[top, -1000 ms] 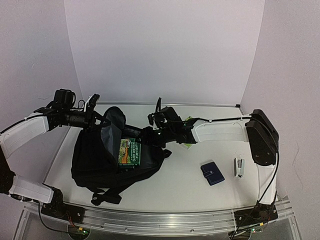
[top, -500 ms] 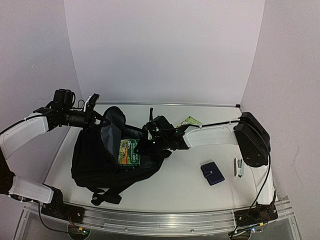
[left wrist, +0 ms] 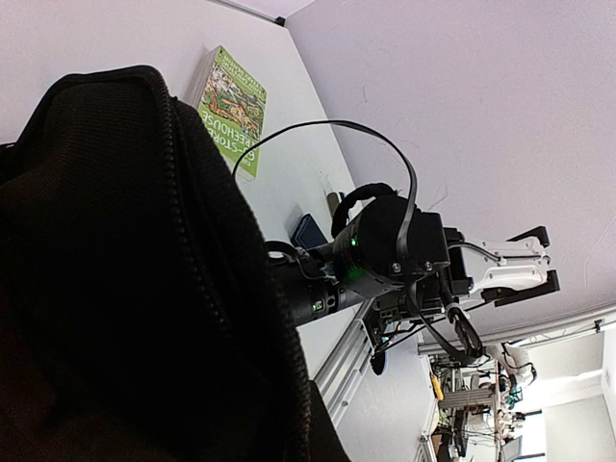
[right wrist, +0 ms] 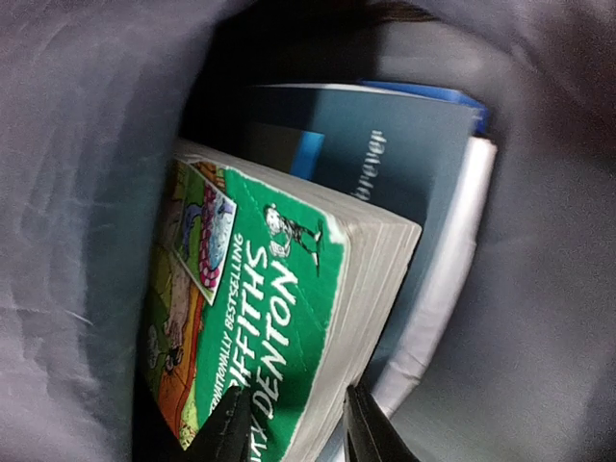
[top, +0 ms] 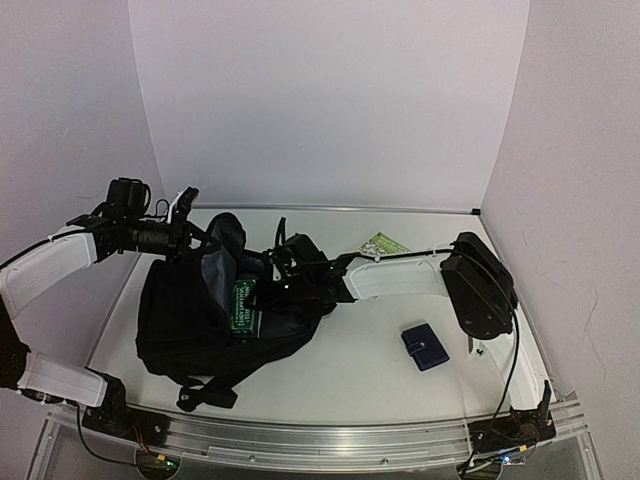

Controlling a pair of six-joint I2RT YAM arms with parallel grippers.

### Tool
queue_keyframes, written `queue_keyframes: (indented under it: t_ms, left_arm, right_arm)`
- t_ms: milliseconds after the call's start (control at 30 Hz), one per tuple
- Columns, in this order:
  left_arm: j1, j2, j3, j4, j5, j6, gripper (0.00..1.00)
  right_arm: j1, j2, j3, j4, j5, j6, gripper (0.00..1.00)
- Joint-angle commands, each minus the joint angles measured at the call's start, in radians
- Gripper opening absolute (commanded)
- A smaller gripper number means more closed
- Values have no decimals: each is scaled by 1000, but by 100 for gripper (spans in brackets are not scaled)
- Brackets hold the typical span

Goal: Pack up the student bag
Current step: Place the book in the student bag, then pick up the book from the center of the board.

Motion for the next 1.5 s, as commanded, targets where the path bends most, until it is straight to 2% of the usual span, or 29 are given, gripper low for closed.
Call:
queue_keyframes:
  t_ms: [0,200,300,533,633,733,1033,1133,1300,1367,1467]
  left_arm:
    - [2,-13,6,49,36,2,0]
    - [3,-10,-4,58,20,-5,0]
    - [3,-8,-4,18,-52,-3,0]
    - [11,-32,-65,-88,-329,-58,0]
    - [16,-69,-116,-109,-421,-108,0]
    - [24,-97,-168,-153,-536,-162,0]
    - [79,-72,-248,-229,-675,-238,1]
    - [90,-67,-258,-224,-697,-239,9]
    - [90,-69,-229,-212,-646,-219,25]
    - [90,-82,-210,-231,-645,-210,35]
    - [91,-127,-182,-268,-656,-200,59]
  right_arm:
    - [29,34,41,96,-70,7,34]
    - [30,7,19,121,-40,3,34]
    - [30,-76,-39,116,36,-29,37]
    - [18,-380,-247,24,305,-145,57]
    - [-4,-457,-289,-56,381,-201,69]
    - [-40,-493,-306,-154,468,-272,75]
    - [-198,-487,-353,-277,447,-470,83]
    - [-231,-442,-347,-304,441,-524,82]
    - [-237,-358,-315,-332,511,-611,82]
    - [-238,-328,-295,-339,556,-635,83]
    - [-241,-283,-262,-350,617,-665,83]
